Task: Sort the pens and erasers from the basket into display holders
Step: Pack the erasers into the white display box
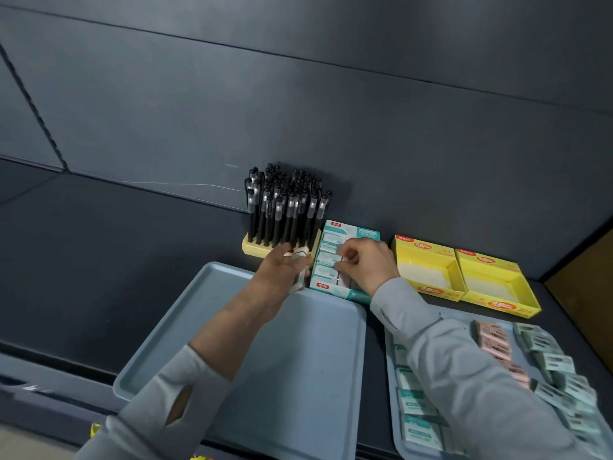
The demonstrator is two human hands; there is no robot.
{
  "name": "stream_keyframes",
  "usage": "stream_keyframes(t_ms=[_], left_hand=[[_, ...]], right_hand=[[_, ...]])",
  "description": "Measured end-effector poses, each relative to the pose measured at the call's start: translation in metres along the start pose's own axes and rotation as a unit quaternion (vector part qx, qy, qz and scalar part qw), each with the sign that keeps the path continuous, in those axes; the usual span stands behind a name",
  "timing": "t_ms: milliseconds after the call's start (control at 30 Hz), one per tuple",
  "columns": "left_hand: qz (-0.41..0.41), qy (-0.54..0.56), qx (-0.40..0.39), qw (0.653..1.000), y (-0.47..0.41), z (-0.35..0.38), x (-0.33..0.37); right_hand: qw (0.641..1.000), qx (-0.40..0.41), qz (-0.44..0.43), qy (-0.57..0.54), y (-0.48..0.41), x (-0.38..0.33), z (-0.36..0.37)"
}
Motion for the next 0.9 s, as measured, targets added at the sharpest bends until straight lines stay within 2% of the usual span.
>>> stream_keyframes(t_ms=[133, 200, 267, 333, 367, 400, 467, 633, 733, 800, 900], left_hand=[[0.04, -0.062, -0.024, 0.997, 0.0, -0.002, -0.001], [0.047, -0.083, -0.03, 0.995, -0.003, -0.001, -0.002], [0.044, -0.077, -0.023, 0.996, -0.005, 0.001, -0.004], [0.048, -0.069, -0.019, 0.996, -0.004, 0.003, -0.004], [0.055, -0.073, -0.02, 0.996, -0.005, 0.005, -0.003], [0.06, -0.077, -0.022, 0.995, -0.005, 0.006, -0.004], [0.064, -0.069, -0.022, 0.995, -0.003, 0.009, -0.003], [0.012, -0.033, 0.018, 0.999, -0.005, 0.004, 0.001], [0.003, -0.007, 0.014, 1.0, -0.005, -0.001, 0.001], [0.007, -0.01, 0.008, 1.0, -0.004, -0.004, -0.002], [0.018, -0.002, -0.006, 1.0, -0.003, -0.007, -0.004]], right_hand=[[0.999, -0.005, -0.008, 0.04, -0.001, 0.0, 0.001], [1.0, 0.005, -0.011, 0.026, -0.001, -0.003, -0.005], [0.994, -0.008, 0.022, -0.109, 0.001, -0.012, -0.012], [0.942, -0.092, 0.069, -0.316, 0.008, -0.023, -0.016], [0.913, -0.131, 0.067, -0.382, 0.012, -0.028, -0.017], [0.902, -0.152, 0.053, -0.4, 0.015, -0.03, -0.019], [0.901, -0.154, 0.041, -0.403, 0.015, -0.029, -0.022], [0.922, -0.03, 0.113, -0.369, 0.004, 0.0, -0.027], [0.922, -0.085, 0.139, -0.352, 0.009, 0.013, -0.02], [0.955, -0.108, 0.11, -0.252, 0.012, 0.015, -0.012], [0.983, -0.071, 0.05, -0.164, 0.013, 0.008, -0.006]])
Point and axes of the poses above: each hand's wrist, its own y-axis away from the middle knuckle, its own z-axis out of the palm, x = y × z, the point moved 2 cm from there along -y, towards the middle knuckle, and after that the axes turned 1 degree about x, right-handed, at the moved point
